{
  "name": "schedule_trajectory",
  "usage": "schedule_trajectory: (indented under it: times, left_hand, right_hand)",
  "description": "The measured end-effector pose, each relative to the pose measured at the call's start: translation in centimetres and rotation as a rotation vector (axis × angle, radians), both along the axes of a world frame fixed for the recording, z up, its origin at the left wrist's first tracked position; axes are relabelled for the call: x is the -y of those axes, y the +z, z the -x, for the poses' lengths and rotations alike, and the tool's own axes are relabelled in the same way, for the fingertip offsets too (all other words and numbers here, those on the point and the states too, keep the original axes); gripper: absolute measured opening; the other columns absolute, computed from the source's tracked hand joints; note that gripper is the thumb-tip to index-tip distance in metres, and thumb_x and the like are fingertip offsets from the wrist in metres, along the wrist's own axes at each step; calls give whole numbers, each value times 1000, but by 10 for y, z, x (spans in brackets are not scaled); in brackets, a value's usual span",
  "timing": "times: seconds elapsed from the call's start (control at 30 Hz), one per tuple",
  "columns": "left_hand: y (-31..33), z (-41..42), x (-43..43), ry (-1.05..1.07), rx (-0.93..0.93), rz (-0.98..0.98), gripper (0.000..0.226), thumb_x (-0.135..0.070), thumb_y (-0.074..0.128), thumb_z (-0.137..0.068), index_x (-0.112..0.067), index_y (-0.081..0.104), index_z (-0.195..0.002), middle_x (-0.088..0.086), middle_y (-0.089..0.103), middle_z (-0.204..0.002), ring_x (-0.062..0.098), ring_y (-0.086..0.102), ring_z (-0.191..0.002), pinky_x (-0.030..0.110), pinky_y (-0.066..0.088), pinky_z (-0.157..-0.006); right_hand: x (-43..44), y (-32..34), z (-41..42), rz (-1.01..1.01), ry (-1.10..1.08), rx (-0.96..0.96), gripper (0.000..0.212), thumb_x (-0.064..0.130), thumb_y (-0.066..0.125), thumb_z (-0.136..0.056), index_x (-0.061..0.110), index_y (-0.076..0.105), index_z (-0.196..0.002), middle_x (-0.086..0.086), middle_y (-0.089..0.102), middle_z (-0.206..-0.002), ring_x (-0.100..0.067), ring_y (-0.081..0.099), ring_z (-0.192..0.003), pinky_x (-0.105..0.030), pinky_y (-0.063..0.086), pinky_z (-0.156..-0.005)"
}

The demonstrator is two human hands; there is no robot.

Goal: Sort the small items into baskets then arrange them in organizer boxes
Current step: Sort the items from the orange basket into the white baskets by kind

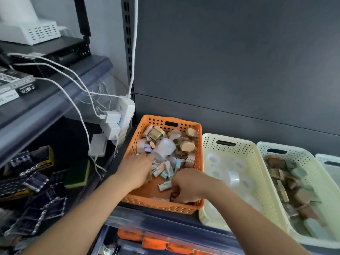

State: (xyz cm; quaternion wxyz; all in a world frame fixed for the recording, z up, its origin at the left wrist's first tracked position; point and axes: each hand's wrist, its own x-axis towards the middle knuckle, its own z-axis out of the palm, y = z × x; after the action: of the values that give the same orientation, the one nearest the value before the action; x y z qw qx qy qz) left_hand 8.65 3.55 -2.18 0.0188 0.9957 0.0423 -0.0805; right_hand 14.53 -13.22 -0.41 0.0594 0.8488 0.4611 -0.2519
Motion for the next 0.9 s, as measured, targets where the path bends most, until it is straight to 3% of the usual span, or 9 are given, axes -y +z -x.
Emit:
schedule_trajectory:
  times: [0.1, 0.2, 0.33, 0.47, 0.57, 0.7, 0.8, 0.9]
  left_hand:
    - [14, 0, 3, 63, 3, 199, 45, -33, 74, -79, -25, 50, -116, -7, 60, -111, 15, 57, -93, 34, 49, -77]
    - [31, -1, 12, 110, 99, 290, 45, -36, 74, -79, -27, 52, -117, -11, 57, -117, 11, 55, -98, 30, 47, -78]
    - [53, -2, 32, 190, 258, 469, 49, -35, 74, -80, -26, 54, -125, -9, 55, -129, 12, 52, -115, 29, 43, -87]
    - [67, -8, 79, 180, 359, 645, 55, -30, 70, -84, -30, 50, -135, -12, 47, -141, 10, 42, -129, 31, 34, -104]
    - [66, -20, 129, 125, 354, 737, 53, -26, 65, -89, -30, 47, -139, -15, 48, -131, 5, 43, -120, 23, 34, -95]
    - [55, -43, 203, 5, 333, 777, 48, -16, 61, -91, -24, 50, -137, -5, 54, -123, 14, 50, -115, 20, 34, -90]
    - [47, -57, 258, -100, 297, 759, 47, -17, 57, -94, -27, 48, -139, -6, 50, -133, 12, 46, -122, 20, 32, -98]
    - [38, -66, 304, -189, 252, 695, 52, -19, 55, -95, -30, 40, -144, -7, 45, -141, 11, 44, -127, 25, 33, -104]
  right_hand:
    - [2, 0, 0, -65, 5, 12, 30, 42, 64, -81, 13, 66, -89, -1, 63, -82, -21, 59, -78, -32, 52, -70]
    - [8, 7, 1, -161, -42, -38, 29, 38, 66, -79, 11, 60, -86, 0, 60, -75, -20, 57, -76, -31, 50, -67]
    - [34, 35, -4, -466, -202, -126, 36, 37, 69, -77, 13, 65, -103, 0, 67, -94, -16, 61, -88, -34, 52, -80]
    - [91, 43, -18, -735, -428, 23, 28, 32, 72, -74, 18, 70, -98, 1, 61, -91, -16, 59, -82, -34, 51, -77]
    - [147, 35, -28, -878, -605, 125, 32, 27, 73, -74, 16, 70, -104, -1, 59, -93, -17, 59, -84, -35, 49, -83]
    - [223, 24, -32, -823, -718, 284, 42, 31, 69, -79, 18, 64, -118, 2, 56, -105, -13, 55, -90, -29, 49, -84]
    - [271, 18, -34, -704, -792, 329, 49, 33, 67, -81, 19, 57, -128, 1, 54, -120, -18, 58, -99, -29, 49, -84]
    - [308, 11, -38, -589, -845, 373, 45, 36, 64, -83, 23, 57, -126, 0, 53, -116, -22, 59, -94, -29, 49, -78]
